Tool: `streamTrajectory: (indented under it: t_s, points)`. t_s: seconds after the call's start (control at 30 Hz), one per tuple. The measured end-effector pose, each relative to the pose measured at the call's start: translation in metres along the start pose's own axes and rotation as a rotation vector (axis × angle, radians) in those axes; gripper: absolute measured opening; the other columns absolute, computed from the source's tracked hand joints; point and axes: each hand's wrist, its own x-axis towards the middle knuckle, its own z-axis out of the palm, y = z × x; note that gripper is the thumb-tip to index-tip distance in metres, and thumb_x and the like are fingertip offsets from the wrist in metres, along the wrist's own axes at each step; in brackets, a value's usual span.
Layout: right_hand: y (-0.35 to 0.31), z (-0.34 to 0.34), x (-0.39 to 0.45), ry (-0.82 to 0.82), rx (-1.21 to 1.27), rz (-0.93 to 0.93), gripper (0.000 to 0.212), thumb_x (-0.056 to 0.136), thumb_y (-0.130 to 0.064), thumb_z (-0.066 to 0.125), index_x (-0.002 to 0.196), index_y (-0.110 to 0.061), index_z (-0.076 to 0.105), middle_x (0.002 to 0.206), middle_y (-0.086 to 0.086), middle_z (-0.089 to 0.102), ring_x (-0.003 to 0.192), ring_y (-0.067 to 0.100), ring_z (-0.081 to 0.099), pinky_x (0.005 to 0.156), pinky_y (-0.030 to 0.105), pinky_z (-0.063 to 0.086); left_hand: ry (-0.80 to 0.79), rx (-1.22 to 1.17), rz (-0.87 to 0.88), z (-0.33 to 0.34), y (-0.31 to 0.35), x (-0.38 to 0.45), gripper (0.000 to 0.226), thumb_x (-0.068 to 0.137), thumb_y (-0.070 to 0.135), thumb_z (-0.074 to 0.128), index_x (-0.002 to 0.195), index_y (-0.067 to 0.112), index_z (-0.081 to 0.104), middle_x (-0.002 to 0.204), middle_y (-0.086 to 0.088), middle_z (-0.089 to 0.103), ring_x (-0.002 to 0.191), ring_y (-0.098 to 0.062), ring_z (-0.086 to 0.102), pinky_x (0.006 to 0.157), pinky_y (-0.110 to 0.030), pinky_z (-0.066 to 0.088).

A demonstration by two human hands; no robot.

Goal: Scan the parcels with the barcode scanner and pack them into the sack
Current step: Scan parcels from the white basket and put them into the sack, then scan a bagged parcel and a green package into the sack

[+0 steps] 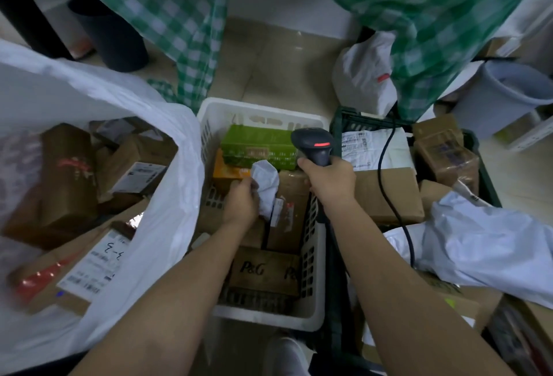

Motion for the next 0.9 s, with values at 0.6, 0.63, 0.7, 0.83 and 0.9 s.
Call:
streamTrajectory:
  t_s: [0.6,0.63,0.7,0.83,0.9]
  points:
    - [-0.014,-0.042,-0.099,-0.031,0.038,-0.126,0.018,0.079,-0.020,0.075,0.078,-0.004,0.065,0.075,0.025,0.065,0.068,0.028,0.060,0.066,0.045,0.052,-0.095,0.076,0.069,-0.038,0.007,-0.082,0.035,0.094,0.018,0.057,0.127,0.009,0.051,0.128,-0.020,0.051,0.112,-0.034,0.054,0.082,-0.028,0.039]
    - [-0.012,-0.039,-0.091,-0.017,0.023,-0.137,0.019,0.080,-0.019,0.074,0.079,-0.002,0.065,0.073,0.021,0.064,0.067,0.025,0.059,0.063,0.041,0.051,-0.120,0.078,0.054,-0.032,0.007,-0.077,0.035,0.097,0.017,0.054,0.130,0.007,0.049,0.133,-0.021,0.049,0.117,-0.033,0.051,0.085,-0.026,0.038]
    - [-0.006,-0.031,-0.072,0.001,-0.014,-0.157,0.018,0.082,-0.020,0.073,0.082,-0.005,0.064,0.070,0.008,0.061,0.065,0.016,0.055,0.056,0.027,0.043,-0.152,0.124,0.046,-0.016,0.008,-0.065,0.036,0.100,0.017,0.048,0.134,0.003,0.045,0.139,-0.020,0.045,0.124,-0.031,0.046,0.096,-0.027,0.035]
    - [0.010,-0.006,-0.028,-0.023,-0.083,-0.158,0.018,0.083,-0.025,0.072,0.082,-0.012,0.061,0.066,-0.002,0.054,0.065,0.013,0.051,0.052,0.024,0.035,0.024,0.179,0.033,0.017,-0.002,-0.032,0.057,0.091,0.036,0.061,0.136,0.007,0.040,0.137,-0.018,0.041,0.124,-0.035,0.044,0.103,-0.045,0.039]
    - [0.019,0.004,-0.009,-0.046,-0.100,-0.141,0.019,0.082,-0.026,0.073,0.084,-0.010,0.064,0.067,0.001,0.056,0.070,0.019,0.056,0.056,0.026,0.037,0.069,0.207,0.019,0.030,-0.009,-0.015,0.056,0.090,0.035,0.062,0.134,0.007,0.040,0.136,-0.018,0.040,0.124,-0.035,0.041,0.101,-0.043,0.038]
